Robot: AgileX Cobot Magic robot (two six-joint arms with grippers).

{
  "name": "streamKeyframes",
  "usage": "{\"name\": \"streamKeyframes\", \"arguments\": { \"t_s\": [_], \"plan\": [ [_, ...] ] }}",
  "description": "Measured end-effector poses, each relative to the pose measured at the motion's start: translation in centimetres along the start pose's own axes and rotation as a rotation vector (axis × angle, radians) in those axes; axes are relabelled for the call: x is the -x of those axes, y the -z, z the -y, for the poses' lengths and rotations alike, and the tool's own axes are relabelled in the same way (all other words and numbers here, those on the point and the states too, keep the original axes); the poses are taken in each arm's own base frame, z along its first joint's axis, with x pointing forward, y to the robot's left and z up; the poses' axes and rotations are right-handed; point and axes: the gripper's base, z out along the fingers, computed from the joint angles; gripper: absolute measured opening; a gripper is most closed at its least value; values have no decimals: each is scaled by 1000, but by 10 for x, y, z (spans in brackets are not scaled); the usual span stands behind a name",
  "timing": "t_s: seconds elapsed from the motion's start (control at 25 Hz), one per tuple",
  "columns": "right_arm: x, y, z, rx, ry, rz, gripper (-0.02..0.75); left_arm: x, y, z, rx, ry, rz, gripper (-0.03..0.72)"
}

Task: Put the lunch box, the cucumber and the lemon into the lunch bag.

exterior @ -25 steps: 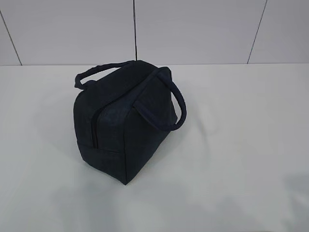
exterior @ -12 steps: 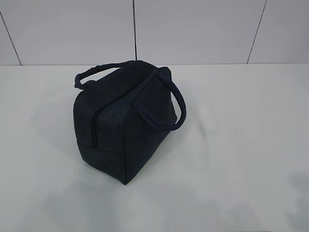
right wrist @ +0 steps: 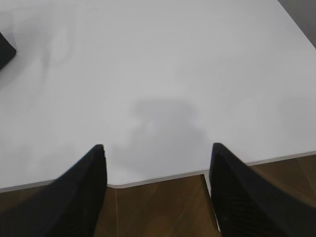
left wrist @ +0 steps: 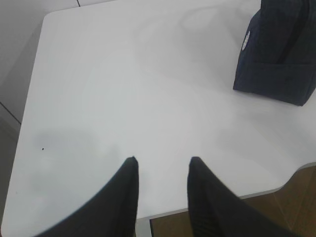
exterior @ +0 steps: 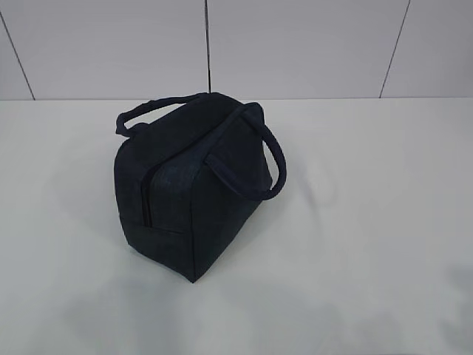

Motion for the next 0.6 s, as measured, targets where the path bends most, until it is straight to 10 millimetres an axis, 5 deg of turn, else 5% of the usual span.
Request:
{"name": "streamKeyframes", "arguments": {
  "t_s": [0.6],
  "plan": [
    [0, 0, 0, 0, 0, 0, 488, 0, 0, 0, 0, 0, 0, 242]
  ]
}}
